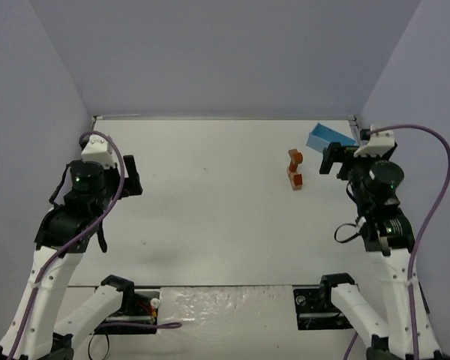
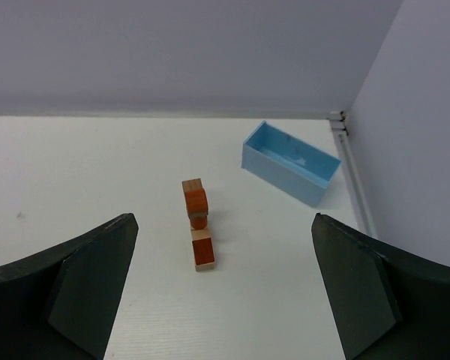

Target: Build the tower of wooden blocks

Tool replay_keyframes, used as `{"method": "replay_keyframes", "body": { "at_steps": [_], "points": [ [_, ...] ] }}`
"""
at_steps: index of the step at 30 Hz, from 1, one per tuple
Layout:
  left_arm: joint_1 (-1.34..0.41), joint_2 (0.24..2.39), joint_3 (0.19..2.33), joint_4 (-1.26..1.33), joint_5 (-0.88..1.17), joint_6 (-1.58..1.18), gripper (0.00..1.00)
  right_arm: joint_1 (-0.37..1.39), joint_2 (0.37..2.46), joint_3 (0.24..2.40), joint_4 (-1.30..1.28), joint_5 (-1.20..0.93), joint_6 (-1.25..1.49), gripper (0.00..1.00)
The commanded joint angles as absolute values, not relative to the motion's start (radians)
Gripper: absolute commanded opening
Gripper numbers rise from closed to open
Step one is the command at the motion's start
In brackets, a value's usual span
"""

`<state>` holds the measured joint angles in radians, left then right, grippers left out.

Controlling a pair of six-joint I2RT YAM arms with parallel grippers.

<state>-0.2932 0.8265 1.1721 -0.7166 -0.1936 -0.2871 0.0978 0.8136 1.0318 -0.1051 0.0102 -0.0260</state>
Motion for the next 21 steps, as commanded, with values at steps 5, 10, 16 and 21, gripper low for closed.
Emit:
{"method": "replay_keyframes", "body": {
  "at_steps": [5,10,16,21],
  "points": [
    [-0.287,0.772,1.361,-0.839,-0.307,-0.217,0.94,0.094,0.548,1.08,-0.24,0.18,-0.055,1.0],
    [-0.288,0.734,1.347,-0.835,-0.379,-0.239,0.97,0.115,0.447,1.077,-0.245,0.226,-0.058,1.0],
    [-0.287,0.719,1.327,-0.838,-0.383,-0.244,0.97,0.161,0.434,1.081,-0.255,0.285,-0.053,1.0],
    [-0.287,0.716,1.303,-0.837,-0.38,-0.243,0.97,0.184,0.447,1.101,-0.257,0.309,-0.058,1.0]
  ]
}}
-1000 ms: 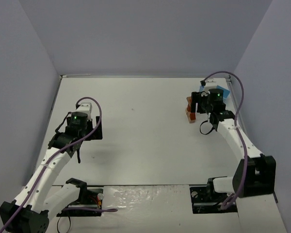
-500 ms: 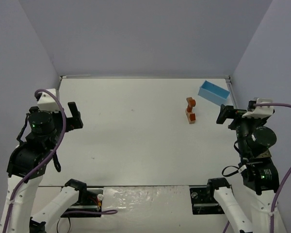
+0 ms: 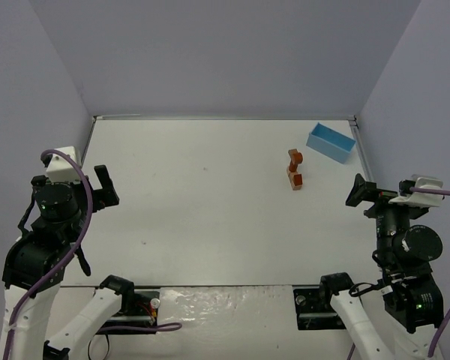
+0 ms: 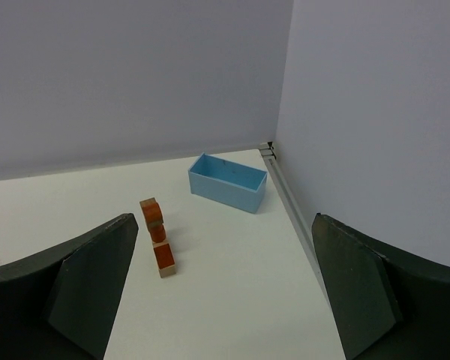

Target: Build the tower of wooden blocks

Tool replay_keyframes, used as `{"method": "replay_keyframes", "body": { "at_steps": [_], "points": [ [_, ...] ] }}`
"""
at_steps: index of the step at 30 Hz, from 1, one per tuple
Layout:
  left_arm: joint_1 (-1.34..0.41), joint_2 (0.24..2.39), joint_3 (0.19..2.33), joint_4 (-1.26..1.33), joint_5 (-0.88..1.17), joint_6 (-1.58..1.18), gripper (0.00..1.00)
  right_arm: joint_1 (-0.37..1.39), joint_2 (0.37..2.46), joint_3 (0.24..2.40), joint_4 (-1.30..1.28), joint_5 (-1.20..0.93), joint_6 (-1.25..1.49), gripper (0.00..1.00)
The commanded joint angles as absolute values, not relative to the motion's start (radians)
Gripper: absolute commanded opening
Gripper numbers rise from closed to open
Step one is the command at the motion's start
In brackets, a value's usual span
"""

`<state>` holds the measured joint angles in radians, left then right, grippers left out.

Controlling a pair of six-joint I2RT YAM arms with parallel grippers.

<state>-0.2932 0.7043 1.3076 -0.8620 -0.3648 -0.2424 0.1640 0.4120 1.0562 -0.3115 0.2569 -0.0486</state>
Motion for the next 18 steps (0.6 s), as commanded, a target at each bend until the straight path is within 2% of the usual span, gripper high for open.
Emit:
{"method": "replay_keyframes", "body": {
  "at_steps": [1,18],
  "points": [
    [-0.287,0.72,1.301,-0.837,-0.374,-0.244,0.97,0.186,0.446,1.103,-0.258,0.313,-0.059,1.0],
    [-0.287,0.806,1.331,-0.83,-0.364,-0.285,0.97,0.206,0.467,1.13,-0.265,0.282,-0.066,1.0]
  ]
}}
